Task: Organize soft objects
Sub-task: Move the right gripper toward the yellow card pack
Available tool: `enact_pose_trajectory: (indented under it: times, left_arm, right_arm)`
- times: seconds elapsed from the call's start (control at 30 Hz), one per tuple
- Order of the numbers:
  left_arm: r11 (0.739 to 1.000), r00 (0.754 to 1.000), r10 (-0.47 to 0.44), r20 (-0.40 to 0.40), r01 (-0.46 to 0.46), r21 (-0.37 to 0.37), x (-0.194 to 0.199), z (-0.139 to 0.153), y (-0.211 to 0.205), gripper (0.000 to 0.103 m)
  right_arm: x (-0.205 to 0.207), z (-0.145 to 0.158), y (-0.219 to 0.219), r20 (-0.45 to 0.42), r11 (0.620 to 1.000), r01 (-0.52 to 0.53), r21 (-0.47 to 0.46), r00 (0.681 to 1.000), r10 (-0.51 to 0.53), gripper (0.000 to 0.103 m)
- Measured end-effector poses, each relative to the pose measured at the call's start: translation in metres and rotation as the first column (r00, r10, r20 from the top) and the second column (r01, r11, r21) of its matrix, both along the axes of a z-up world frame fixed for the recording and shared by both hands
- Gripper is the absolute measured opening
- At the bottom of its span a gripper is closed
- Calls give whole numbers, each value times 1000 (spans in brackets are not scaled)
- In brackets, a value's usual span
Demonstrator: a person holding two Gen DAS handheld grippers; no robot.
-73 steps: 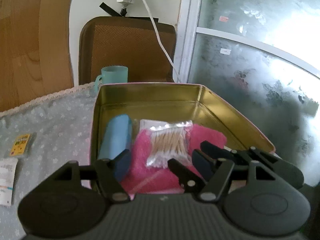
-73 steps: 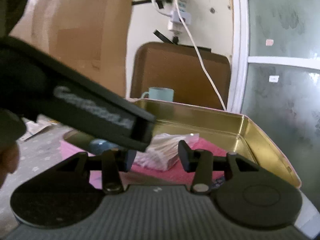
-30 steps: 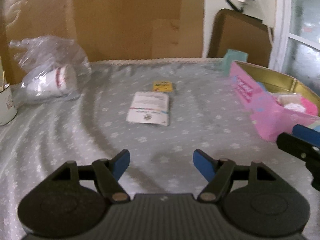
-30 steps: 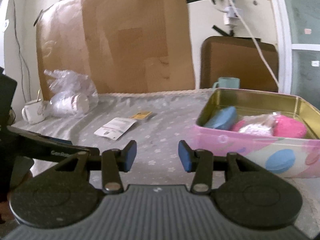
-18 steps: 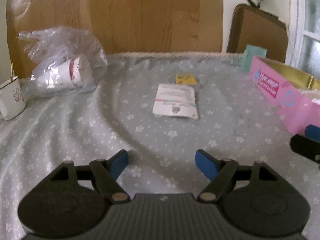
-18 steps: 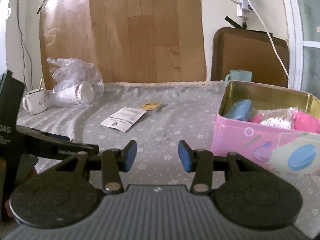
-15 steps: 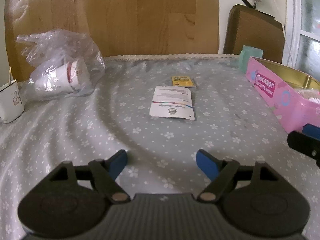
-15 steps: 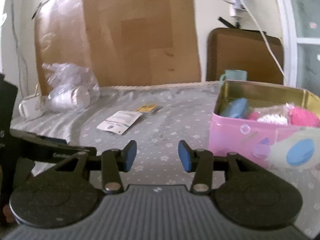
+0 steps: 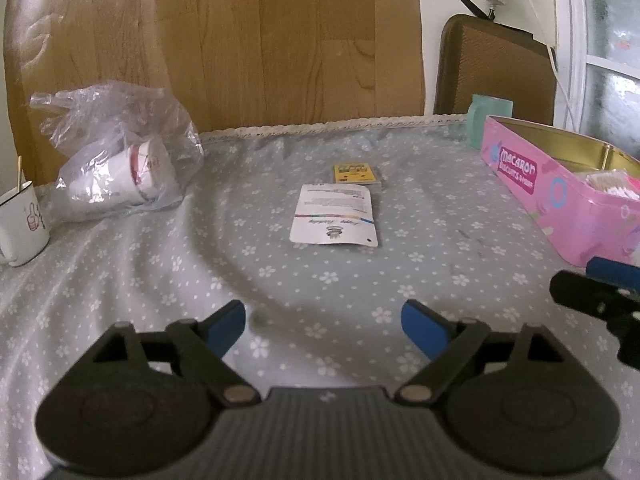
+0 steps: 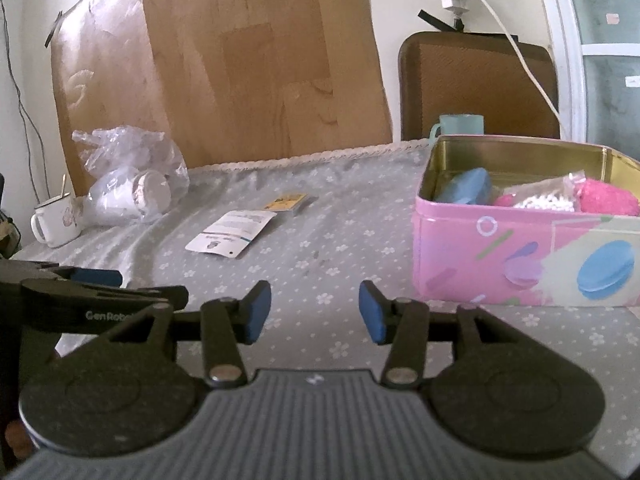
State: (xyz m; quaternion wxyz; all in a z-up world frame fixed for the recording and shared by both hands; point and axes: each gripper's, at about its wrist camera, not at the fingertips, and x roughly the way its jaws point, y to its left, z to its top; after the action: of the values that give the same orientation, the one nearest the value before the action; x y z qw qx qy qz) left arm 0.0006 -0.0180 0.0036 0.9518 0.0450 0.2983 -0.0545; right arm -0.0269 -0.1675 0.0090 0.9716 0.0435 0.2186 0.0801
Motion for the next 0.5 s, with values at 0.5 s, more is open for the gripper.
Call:
enact_pose_trajectory:
  times: [0.5]
  left_arm:
    - [1000, 1000, -12, 12, 12, 2, -3, 0, -1, 93]
  right_arm:
    - [0, -1, 2, -7, 1000, -10, -11, 1000, 10, 54]
